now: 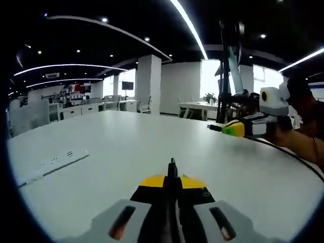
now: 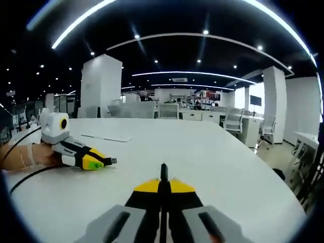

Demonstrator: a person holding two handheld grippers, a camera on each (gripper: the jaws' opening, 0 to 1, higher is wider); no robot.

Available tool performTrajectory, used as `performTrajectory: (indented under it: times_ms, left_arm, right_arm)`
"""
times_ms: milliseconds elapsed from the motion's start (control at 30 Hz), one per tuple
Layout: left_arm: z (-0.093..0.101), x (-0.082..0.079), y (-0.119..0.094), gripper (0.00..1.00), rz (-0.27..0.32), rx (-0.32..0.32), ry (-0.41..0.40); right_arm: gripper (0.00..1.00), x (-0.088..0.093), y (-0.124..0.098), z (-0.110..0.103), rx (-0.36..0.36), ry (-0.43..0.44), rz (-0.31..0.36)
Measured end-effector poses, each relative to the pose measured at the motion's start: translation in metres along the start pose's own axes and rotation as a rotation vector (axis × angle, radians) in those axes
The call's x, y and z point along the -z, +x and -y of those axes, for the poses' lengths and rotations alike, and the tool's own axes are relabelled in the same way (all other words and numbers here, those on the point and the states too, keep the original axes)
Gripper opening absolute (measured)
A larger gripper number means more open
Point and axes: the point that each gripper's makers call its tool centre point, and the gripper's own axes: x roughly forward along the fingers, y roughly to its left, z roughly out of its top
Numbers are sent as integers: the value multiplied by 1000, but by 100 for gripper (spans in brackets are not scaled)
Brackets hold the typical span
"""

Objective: Find the charging cable on the desk, coil it up and secure with Velcro.

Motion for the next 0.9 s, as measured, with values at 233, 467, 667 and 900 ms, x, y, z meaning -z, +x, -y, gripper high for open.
performTrajectory:
  times_ms: [233,467,667,900]
  left_arm:
    - [4,-21,-39,9,33,4,20]
    - [-10,-36,-95,9,65,-35,93]
    - [-36,-32,-138,9,83,-100,73]
    - [-64,-26,-184,9,104,-157,100]
  right_arm:
    - [6,-31,-7,-29,2,-94,70]
    - [6,-45,-8,-70,-40,-113,83]
    - [6,-54,-6,-108,-86,-116,91]
    - [6,-71,1,-161,-197,-54,142]
